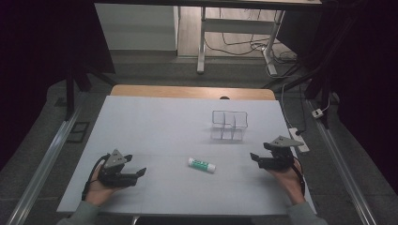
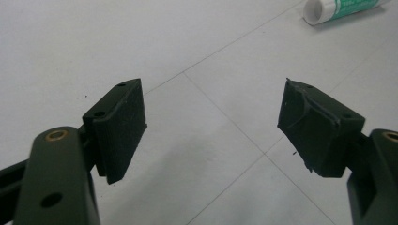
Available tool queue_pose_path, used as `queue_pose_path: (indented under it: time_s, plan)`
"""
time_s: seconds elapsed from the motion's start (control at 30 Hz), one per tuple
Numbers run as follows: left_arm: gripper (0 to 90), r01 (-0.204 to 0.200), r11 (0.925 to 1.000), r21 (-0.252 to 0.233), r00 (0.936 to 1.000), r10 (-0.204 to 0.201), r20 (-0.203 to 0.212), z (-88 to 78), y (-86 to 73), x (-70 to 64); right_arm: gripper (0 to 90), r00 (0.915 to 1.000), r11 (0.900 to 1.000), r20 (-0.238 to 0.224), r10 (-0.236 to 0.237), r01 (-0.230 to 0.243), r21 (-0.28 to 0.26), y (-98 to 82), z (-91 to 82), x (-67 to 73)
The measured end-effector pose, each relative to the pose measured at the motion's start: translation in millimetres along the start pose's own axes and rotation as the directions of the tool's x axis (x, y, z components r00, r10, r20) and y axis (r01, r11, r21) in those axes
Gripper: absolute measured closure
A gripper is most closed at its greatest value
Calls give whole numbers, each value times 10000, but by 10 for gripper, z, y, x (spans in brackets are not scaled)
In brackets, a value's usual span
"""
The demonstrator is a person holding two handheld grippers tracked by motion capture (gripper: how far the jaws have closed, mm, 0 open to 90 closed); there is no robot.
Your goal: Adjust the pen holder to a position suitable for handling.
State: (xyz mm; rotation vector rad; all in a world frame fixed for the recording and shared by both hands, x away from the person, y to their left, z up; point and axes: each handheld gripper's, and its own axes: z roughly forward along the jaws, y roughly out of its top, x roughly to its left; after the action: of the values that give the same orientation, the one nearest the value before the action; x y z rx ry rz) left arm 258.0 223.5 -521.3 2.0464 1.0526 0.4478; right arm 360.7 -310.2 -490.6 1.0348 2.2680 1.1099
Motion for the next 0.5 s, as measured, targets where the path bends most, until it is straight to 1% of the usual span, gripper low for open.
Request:
queue_pose_path:
  time_s: [0.03,0.07,0.13,0.17,0.27,0.3,0.33,0.37,0.4,0.5]
  plan:
    - [236,-24,10000,-2,10000,24,-14,9,8,-8,255,9999,9999,95,111,-112,13,57,18,-52]
    - [237,-55,10000,17,10000,55,-28,13,10,-11,259,9997,10000,228,78,-78,19,84,29,-80]
    - [236,-59,10000,34,10000,59,-35,18,10,-16,262,9994,9999,303,154,-155,22,111,43,-105]
    - [236,-77,9999,66,10000,77,-59,21,9,-21,274,9988,9997,429,256,-256,9,156,63,-159]
    - [236,-87,9999,98,9999,88,-107,25,6,-17,294,9967,9987,637,510,-510,-12,195,79,-244]
    - [236,-77,9999,102,9999,78,-123,26,6,-13,294,9967,9987,637,510,-510,-12,195,79,-244]
    - [237,-55,9999,99,9999,56,-123,28,6,-9,320,9948,9978,772,662,-662,-26,217,86,-294]
    - [236,-18,10000,95,9999,19,-123,29,7,-5,345,9944,9975,788,706,-705,-38,227,91,-319]
    - [236,16,10000,83,9999,-15,-102,29,8,-3,345,9944,9975,788,706,-705,-38,227,91,-319]
    - [236,42,10000,67,9999,-41,-106,33,13,3,415,9950,9971,645,758,-761,24,253,128,-373]
